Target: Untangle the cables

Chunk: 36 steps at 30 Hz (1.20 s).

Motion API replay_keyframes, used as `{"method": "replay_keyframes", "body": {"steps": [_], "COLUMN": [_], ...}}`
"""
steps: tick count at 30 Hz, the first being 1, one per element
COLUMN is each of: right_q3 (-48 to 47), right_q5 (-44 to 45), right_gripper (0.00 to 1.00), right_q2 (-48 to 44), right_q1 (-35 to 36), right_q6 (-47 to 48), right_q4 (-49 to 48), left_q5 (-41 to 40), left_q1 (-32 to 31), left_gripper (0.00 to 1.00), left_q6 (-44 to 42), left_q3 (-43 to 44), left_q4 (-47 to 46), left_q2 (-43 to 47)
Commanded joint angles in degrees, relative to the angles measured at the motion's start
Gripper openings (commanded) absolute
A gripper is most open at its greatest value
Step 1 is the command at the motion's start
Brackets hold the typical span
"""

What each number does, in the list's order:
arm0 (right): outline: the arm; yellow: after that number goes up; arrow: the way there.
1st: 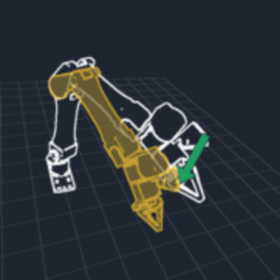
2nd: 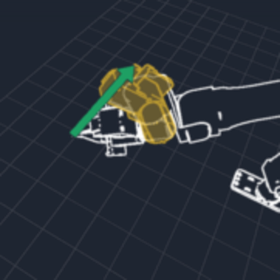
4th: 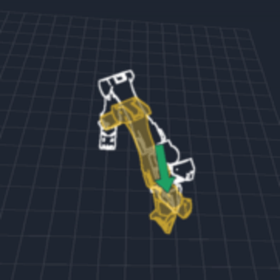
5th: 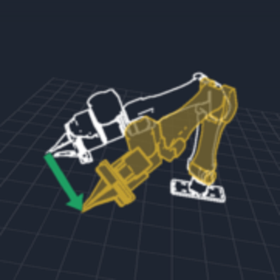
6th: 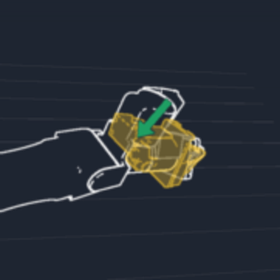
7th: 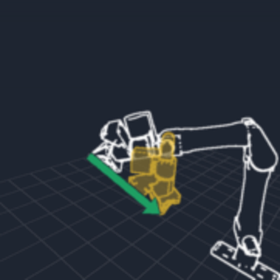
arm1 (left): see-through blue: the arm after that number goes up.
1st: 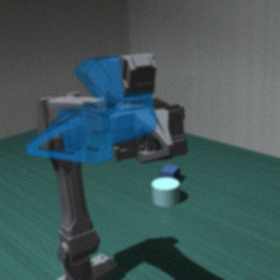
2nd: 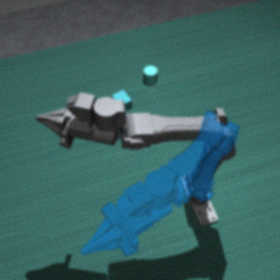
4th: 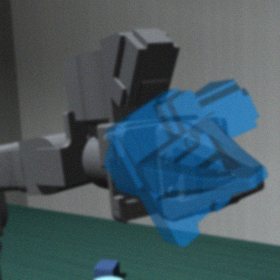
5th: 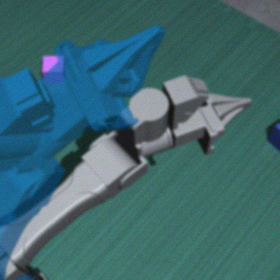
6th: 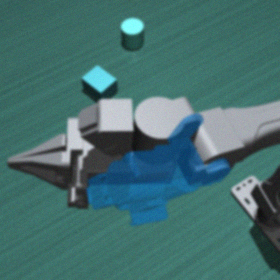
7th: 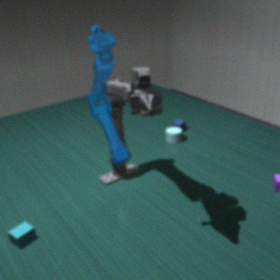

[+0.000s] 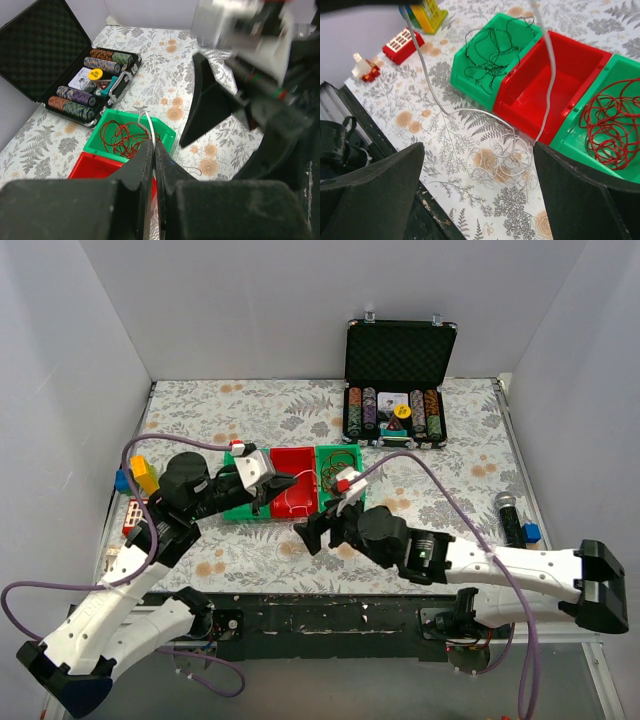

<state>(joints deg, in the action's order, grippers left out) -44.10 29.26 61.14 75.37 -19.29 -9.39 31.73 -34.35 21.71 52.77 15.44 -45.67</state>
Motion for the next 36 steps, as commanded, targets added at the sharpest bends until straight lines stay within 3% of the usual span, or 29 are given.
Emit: {"method": "replay_keyframes", "body": {"steps": [1,7,22,27,32,36], "right_q3": [-2.5,-1.6,-8.1,-4.4,1.0,6.2], "right_q5": [-1.8,9.8,6.7,4.8,2.8,0.4], "right_gripper": [0.98,0.92,0.72,0.68,0.58,0.58], "right_q2": [6.4,13.4,27.0,29.6,29.8,29.1], "right_q1": [-0.1,-0.1,-1.5,-1.7,-1.6,-1.3], "right_q6": [0.7,0.6,0.7,-4.1,-9.7,-13.7], "right_q4": [-6.3,-12.5,-16.4,-14.3,-11.9,-11.8], "left_q5": [1.1,2.6,4.8,-1.0,-9.7,-14.8], "left_q1": [0.2,0.2,0.2,0.2,0.2,0.2], "left_gripper": [0.0,0.0,0.0,0.0,0.0,0.0], "left_q6": [0.7,2.5,8.8,8.1,5.6,2.9], "left_q3": [6.1,12.5,26.2,29.0,31.4,32.8], "left_q4": [1.8,2.6,2.5,-3.0,-9.9,-14.2], "left_q2": [-0.7,-2.1,-4.8,-5.4,-6.6,-8.3]}}
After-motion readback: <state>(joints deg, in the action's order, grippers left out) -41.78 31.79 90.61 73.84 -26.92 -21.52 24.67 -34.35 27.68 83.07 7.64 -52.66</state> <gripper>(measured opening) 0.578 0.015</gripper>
